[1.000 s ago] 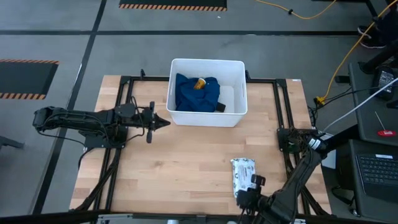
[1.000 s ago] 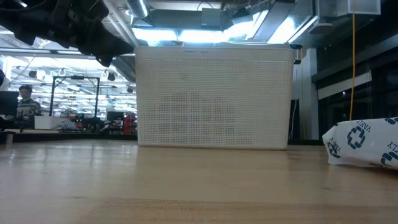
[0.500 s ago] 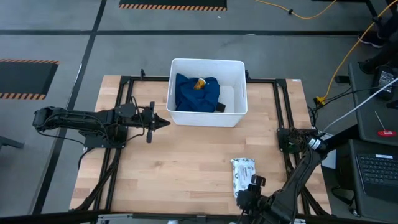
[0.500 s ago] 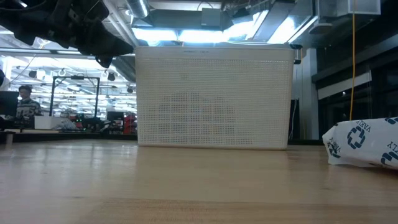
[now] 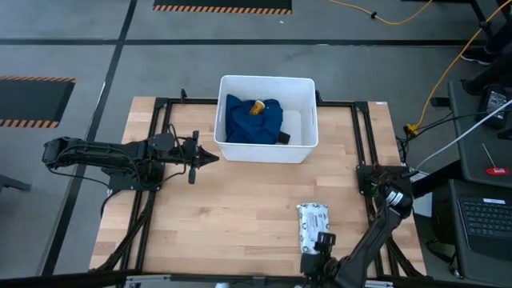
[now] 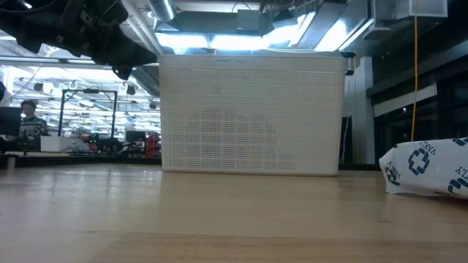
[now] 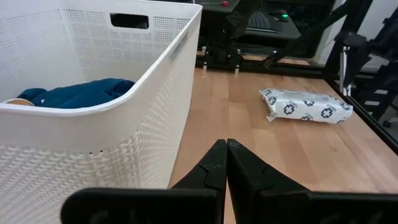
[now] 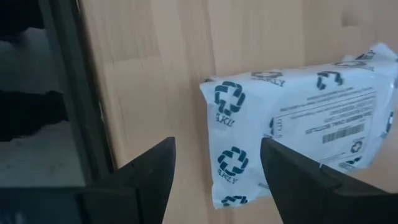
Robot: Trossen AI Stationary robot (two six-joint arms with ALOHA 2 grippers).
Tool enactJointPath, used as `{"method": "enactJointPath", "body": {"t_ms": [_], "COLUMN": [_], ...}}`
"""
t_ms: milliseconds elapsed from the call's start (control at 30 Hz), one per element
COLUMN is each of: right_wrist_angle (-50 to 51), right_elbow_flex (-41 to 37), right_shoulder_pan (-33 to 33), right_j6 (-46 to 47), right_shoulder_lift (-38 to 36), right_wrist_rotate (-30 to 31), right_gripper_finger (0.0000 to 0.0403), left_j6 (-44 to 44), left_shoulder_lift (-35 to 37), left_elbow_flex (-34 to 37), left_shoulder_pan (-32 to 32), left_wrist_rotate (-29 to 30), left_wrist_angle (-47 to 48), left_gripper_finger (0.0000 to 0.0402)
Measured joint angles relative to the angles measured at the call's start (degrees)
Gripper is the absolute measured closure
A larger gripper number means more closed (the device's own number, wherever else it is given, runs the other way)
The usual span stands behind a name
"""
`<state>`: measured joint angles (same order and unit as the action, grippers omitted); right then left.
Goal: Pick & place medical supplies in basket/bin
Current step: Put the mailer bag into the white bin
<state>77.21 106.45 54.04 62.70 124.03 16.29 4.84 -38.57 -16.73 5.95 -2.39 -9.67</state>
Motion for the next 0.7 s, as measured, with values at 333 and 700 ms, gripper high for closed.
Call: {"method": "enactJointPath", "body": {"t_ms": [333,700], "right_wrist_angle": [-0.24,1.4], "right_elbow_flex": [0.0,0.0], "right_shoulder_pan": [0.0,-0.74], "right_j6": [1.31,1.33], "right_shoulder_lift": [4.5,8.06], "right_wrist_rotate": [3.76,6.74], "right_gripper_finger": [0.0167,0.0167], "left_j6": [0.44,0.44], "left_shoulder_lift": [0.0,0.0], "left_elbow_flex": [0.0,-0.02], "left_shoulder_pan": [0.0,0.0], "left_wrist_rotate": [0.0,0.0], "left_wrist_angle": [0.04,0.96], "left_gripper_finger": [0.0399,0.0395]}}
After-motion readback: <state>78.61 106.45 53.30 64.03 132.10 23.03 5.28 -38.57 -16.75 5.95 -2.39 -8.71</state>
